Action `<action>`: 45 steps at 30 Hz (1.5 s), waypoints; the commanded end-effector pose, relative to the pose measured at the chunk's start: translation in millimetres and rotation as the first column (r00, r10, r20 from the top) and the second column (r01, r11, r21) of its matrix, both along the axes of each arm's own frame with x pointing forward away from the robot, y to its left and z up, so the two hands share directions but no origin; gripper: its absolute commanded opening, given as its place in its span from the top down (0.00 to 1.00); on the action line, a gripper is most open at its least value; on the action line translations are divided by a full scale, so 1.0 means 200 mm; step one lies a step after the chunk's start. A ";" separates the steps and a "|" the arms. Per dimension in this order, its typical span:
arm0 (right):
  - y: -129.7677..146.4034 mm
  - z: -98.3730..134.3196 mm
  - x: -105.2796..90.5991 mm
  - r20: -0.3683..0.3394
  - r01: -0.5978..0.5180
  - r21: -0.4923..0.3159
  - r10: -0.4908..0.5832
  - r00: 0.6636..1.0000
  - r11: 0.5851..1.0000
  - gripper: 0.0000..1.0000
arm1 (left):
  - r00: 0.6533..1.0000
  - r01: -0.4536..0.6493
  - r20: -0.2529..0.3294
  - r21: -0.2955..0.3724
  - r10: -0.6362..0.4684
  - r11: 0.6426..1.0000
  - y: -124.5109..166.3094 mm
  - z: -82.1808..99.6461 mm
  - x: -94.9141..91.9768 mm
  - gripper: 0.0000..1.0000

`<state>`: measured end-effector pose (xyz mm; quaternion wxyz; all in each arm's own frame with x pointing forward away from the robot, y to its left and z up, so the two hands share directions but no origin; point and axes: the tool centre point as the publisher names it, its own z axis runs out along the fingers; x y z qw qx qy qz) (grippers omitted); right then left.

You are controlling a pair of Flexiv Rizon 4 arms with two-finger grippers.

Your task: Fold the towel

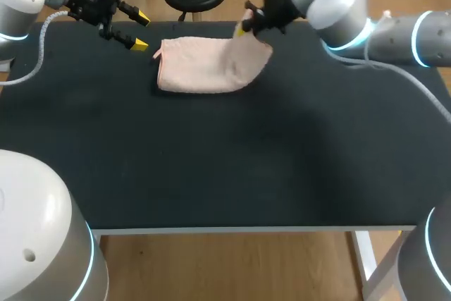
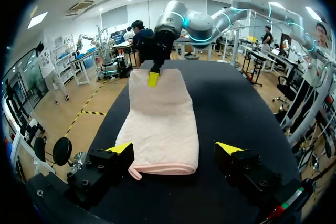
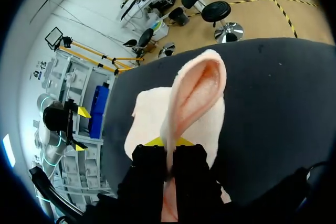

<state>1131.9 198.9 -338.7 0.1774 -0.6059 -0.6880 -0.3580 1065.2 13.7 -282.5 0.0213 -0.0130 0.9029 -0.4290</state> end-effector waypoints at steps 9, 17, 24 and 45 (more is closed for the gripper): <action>0.54 -0.02 -0.03 -0.029 0.004 -0.074 -0.006 1.000 0.997 1.00 | 1.000 -0.001 0.003 -0.002 0.001 1.000 0.00 0.00 0.00 0.00; 0.73 -0.03 -0.07 -0.032 0.007 -0.075 -0.010 0.999 0.997 1.00 | 1.000 -0.001 0.003 -0.002 0.001 1.000 0.00 0.00 0.00 0.00; 0.82 -0.06 -0.13 -0.031 0.000 -0.081 -0.002 1.000 0.997 1.00 | 1.000 -0.001 0.003 -0.002 0.001 1.000 0.00 0.00 0.00 0.00; 0.71 0.07 -0.07 0.133 -0.065 -0.162 0.088 0.987 0.985 0.00 | 1.000 -0.001 0.003 -0.002 0.001 1.000 0.00 0.00 0.00 0.00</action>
